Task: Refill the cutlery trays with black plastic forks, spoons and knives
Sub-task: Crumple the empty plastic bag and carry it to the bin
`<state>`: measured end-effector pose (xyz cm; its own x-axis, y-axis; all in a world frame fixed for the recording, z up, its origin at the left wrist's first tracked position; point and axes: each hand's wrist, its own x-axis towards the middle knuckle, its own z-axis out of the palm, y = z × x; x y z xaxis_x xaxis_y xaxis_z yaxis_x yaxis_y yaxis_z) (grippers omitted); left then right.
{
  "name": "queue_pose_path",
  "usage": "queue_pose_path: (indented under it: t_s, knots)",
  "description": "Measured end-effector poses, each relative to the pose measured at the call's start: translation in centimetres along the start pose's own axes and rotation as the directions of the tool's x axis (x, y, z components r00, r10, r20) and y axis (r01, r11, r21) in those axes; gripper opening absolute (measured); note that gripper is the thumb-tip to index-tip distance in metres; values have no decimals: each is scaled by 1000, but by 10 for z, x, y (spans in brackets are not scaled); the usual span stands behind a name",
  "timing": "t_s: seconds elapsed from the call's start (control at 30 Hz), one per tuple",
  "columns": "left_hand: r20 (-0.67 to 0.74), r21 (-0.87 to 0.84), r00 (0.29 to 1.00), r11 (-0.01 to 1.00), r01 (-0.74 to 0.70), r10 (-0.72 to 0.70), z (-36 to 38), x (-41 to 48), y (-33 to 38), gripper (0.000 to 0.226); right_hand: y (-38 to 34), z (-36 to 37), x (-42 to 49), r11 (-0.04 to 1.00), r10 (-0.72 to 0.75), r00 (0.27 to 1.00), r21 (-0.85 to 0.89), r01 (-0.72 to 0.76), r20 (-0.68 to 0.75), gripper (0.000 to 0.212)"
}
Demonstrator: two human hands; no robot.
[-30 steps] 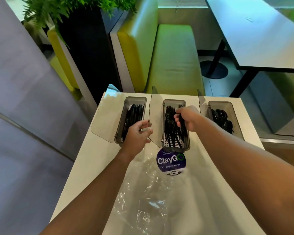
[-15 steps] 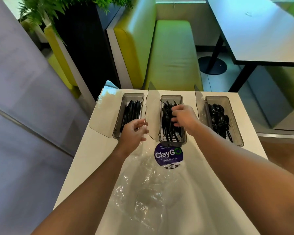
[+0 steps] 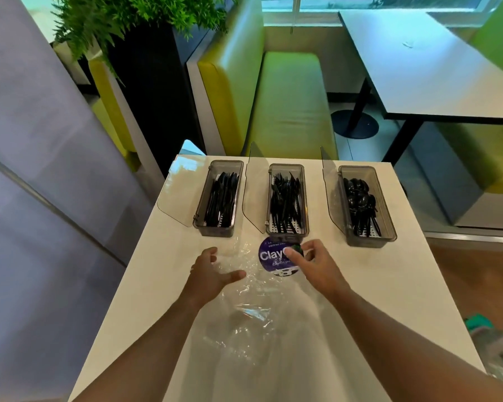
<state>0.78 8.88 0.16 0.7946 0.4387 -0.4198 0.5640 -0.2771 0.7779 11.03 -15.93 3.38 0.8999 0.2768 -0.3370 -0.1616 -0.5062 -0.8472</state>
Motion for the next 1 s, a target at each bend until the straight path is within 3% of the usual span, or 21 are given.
queue_pose_path:
  t_s: [0.07, 0.13, 0.2, 0.33, 0.47, 0.53, 0.67, 0.87, 1.0]
  knots:
    - [-27, 75, 1000, 997, 1, 1, 8, -4, 1, 132, 14, 5, -6, 971, 172, 975, 142, -191, 138, 65]
    - [-62, 159, 998, 987, -8, 18, 17, -11, 4, 132, 26, 10, -10, 901, 276, 913, 249, -355, 302, 76]
    - [-83, 194, 996, 981, 6, 11, 26, -15, 5, 135, 33, 13, -11, 856, 312, 864, 277, -436, 395, 69]
    - [-44, 86, 998, 995, 55, -51, 34, -24, 6, 135, 25, 12, -13, 890, 285, 888, 245, -385, 362, 26]
    - [-72, -200, 993, 977, 79, -95, 23, -31, 12, 80, 14, -3, -12, 900, 204, 894, 281, -332, 400, 24]
    - [1, -351, 993, 930, 108, -115, 13, -31, 10, 53, 10, -10, -9, 916, 176, 895, 264, -301, 411, 24]
    - [128, -433, 990, 895, 109, -59, -4, -39, 11, 16, 6, -17, -1, 882, 134, 914, 374, -287, 384, 24]
    - [168, -558, 985, 819, 134, -46, -15, -46, 5, 19, -2, -10, 7, 765, 109, 942, 579, -283, 317, 28]
    - [161, -633, 985, 758, 156, -68, -18, -47, 3, 25, 0, -9, 13, 730, 113, 941, 617, -296, 318, 23]
